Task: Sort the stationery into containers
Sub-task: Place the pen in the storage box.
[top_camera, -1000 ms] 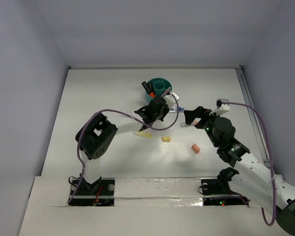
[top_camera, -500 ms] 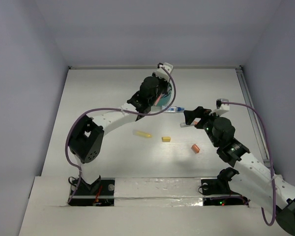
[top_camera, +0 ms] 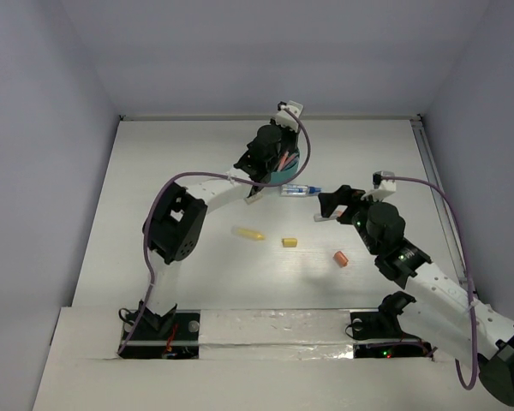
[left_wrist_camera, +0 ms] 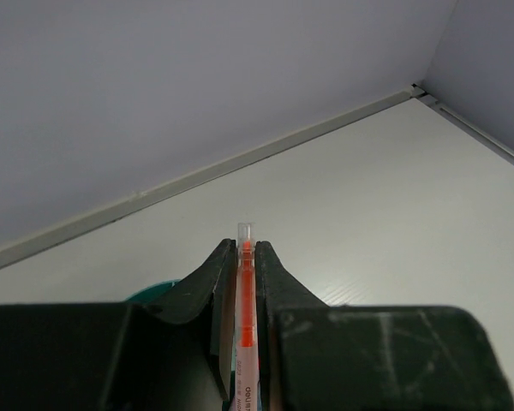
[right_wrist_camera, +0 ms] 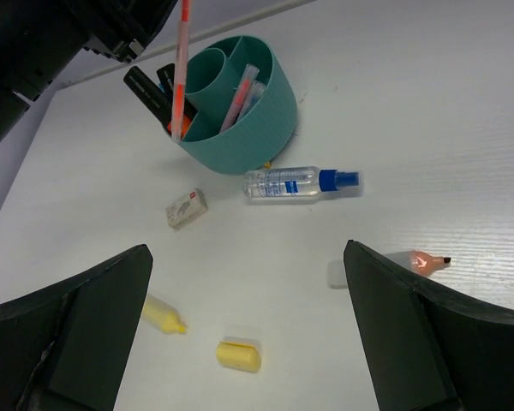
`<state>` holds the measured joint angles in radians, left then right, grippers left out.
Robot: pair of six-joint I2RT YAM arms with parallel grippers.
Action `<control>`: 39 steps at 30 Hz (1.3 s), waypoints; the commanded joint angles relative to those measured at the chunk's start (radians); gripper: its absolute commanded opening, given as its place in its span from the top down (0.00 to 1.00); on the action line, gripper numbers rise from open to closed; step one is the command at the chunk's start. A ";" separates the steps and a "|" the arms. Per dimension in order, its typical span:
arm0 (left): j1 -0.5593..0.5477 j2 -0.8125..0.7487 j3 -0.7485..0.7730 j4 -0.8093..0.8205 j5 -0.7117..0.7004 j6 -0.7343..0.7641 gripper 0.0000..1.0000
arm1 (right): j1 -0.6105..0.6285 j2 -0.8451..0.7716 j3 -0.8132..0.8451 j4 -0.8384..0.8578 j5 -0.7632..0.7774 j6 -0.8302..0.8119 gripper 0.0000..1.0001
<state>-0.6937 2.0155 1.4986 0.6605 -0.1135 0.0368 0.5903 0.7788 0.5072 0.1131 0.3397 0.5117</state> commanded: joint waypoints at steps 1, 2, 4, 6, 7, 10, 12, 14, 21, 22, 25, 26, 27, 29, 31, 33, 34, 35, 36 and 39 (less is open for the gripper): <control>0.006 0.012 0.054 0.103 0.035 -0.014 1.00 | 0.005 0.000 0.016 0.054 0.016 -0.016 0.00; 0.006 0.020 0.057 0.111 0.040 -0.012 1.00 | 0.005 0.002 0.016 0.057 0.018 -0.016 0.00; 0.016 0.032 0.057 0.140 0.046 -0.008 1.00 | 0.005 0.005 0.014 0.062 0.016 -0.018 0.00; 0.016 0.048 0.057 0.169 0.055 -0.006 1.00 | 0.005 0.011 0.016 0.060 0.016 -0.018 0.00; 0.016 0.052 0.057 0.180 0.060 -0.005 1.00 | 0.005 0.010 0.017 0.060 0.018 -0.019 0.00; 0.025 0.071 0.060 0.209 0.067 0.006 1.00 | 0.005 0.007 0.013 0.068 0.022 -0.022 0.00; 0.025 0.083 0.063 0.224 0.074 0.014 1.00 | 0.005 0.011 0.010 0.076 0.024 -0.024 0.00; 0.025 0.091 0.063 0.237 0.078 0.020 1.00 | 0.005 0.014 0.010 0.077 0.025 -0.025 0.00; 0.034 0.120 0.058 0.263 0.107 0.026 1.00 | 0.005 0.030 0.011 0.085 0.030 -0.029 0.00; 0.034 0.123 0.054 0.266 0.107 0.025 1.00 | 0.005 0.036 0.011 0.086 0.030 -0.029 0.00; 0.034 0.123 0.028 0.289 0.109 0.026 1.00 | 0.005 0.042 0.013 0.088 0.033 -0.030 0.00; 0.034 0.118 0.011 0.295 0.107 0.026 1.00 | 0.005 0.043 0.013 0.088 0.033 -0.030 0.00; 0.034 0.115 0.000 0.307 0.109 0.026 1.00 | 0.005 0.045 0.013 0.088 0.035 -0.030 0.00; 0.034 0.108 -0.018 0.320 0.109 0.026 1.00 | 0.005 0.043 0.013 0.088 0.036 -0.030 0.00; 0.034 0.104 -0.040 0.329 0.107 0.026 0.99 | 0.005 0.042 0.013 0.086 0.035 -0.030 0.00; 0.034 0.100 -0.055 0.333 0.107 0.026 0.96 | 0.005 0.042 0.013 0.086 0.035 -0.030 0.00; 0.034 0.098 -0.060 0.337 0.106 0.025 0.93 | 0.005 0.039 0.014 0.085 0.036 -0.030 0.00; 0.034 0.094 -0.072 0.340 0.106 0.023 0.92 | 0.005 0.039 0.013 0.083 0.038 -0.030 0.00; 0.034 0.091 -0.075 0.343 0.103 0.021 0.91 | 0.005 0.037 0.013 0.082 0.038 -0.030 0.00; 0.034 0.086 -0.092 0.347 0.100 0.020 0.79 | 0.005 0.034 0.013 0.080 0.039 -0.030 0.00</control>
<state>-0.6651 2.1487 1.4197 0.9234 -0.0193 0.0563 0.5903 0.8246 0.5072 0.1429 0.3485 0.4934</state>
